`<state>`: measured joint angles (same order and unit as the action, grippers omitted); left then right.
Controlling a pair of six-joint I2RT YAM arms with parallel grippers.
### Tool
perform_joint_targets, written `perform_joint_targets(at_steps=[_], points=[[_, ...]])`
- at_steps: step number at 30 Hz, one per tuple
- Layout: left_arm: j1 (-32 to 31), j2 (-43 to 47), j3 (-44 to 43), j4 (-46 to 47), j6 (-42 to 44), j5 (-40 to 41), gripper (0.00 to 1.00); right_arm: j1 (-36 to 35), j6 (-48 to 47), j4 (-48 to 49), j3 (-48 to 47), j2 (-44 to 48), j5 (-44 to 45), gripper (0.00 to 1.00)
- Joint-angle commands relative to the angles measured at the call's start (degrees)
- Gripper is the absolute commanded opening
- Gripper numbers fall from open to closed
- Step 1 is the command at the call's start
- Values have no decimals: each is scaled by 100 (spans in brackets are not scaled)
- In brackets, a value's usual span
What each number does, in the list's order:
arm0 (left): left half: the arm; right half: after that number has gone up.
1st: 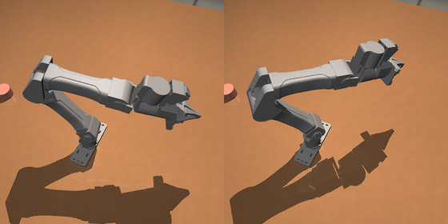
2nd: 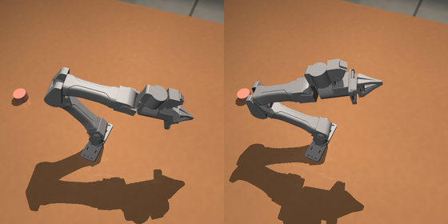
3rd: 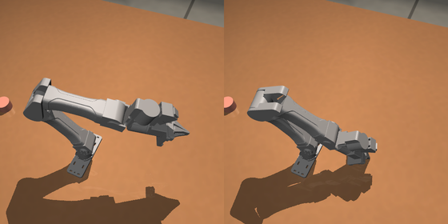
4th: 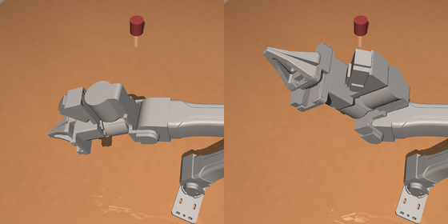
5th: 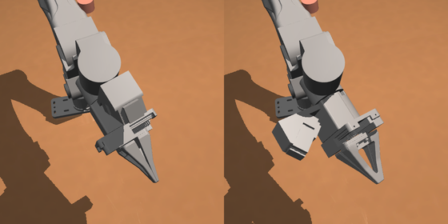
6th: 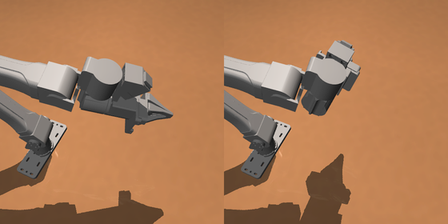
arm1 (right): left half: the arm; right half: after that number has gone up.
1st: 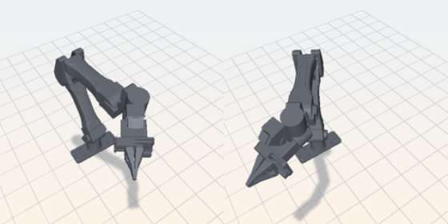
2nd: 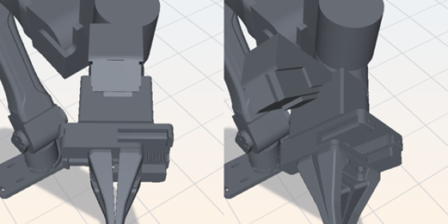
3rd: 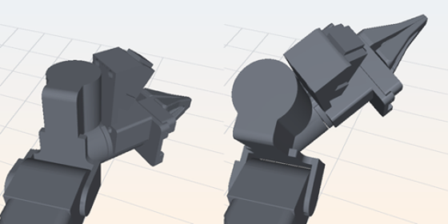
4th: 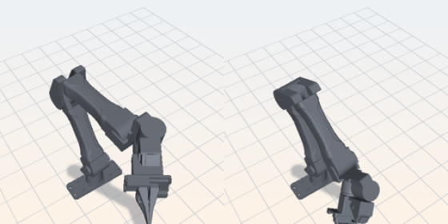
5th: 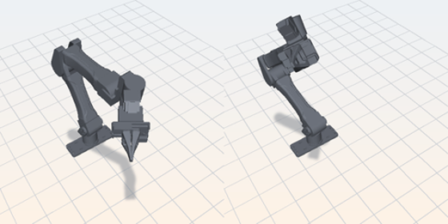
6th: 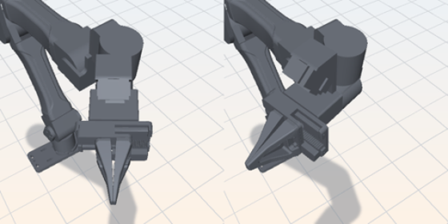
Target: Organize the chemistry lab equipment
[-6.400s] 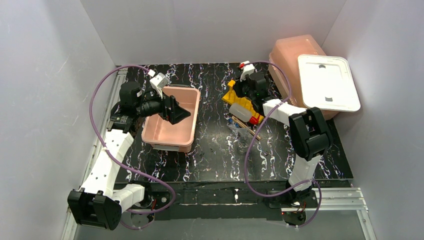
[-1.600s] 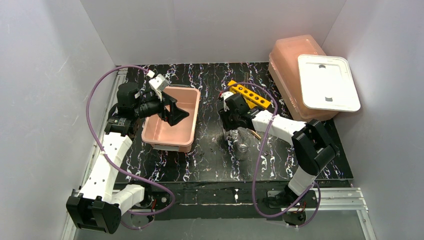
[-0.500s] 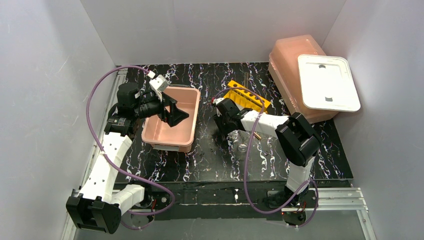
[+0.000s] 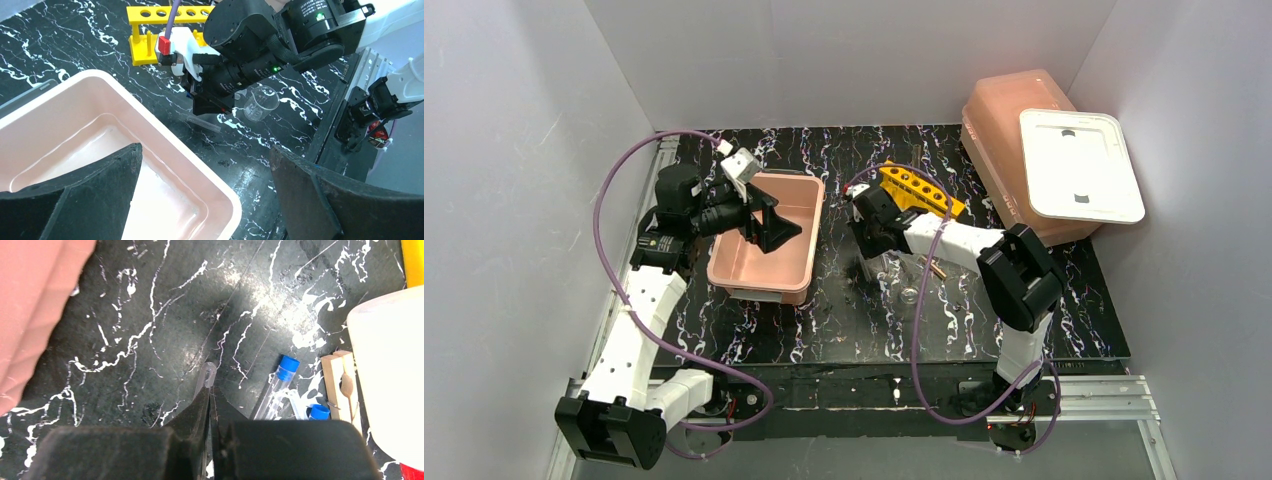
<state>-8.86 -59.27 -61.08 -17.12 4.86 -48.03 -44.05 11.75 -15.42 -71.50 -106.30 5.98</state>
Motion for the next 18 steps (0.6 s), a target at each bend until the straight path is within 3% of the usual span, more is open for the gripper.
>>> perform_joint_targets(at_steps=[1,3,5,9,18], points=[[-28,205,-388,-50,-148,-66,98,-5,-26,-26,-390,461,-122,9],[-27,240,-445,-50,-227,-76,98,-4,-76,-7,-510,567,-125,10],[-27,299,-474,-70,-248,-109,98,-6,-137,-166,-677,529,-69,23],[-28,426,-437,-125,-250,-111,98,1,-189,-774,-964,258,3,38],[-28,518,-361,-186,-227,-149,98,-6,12,-1261,-955,-119,-2,46]])
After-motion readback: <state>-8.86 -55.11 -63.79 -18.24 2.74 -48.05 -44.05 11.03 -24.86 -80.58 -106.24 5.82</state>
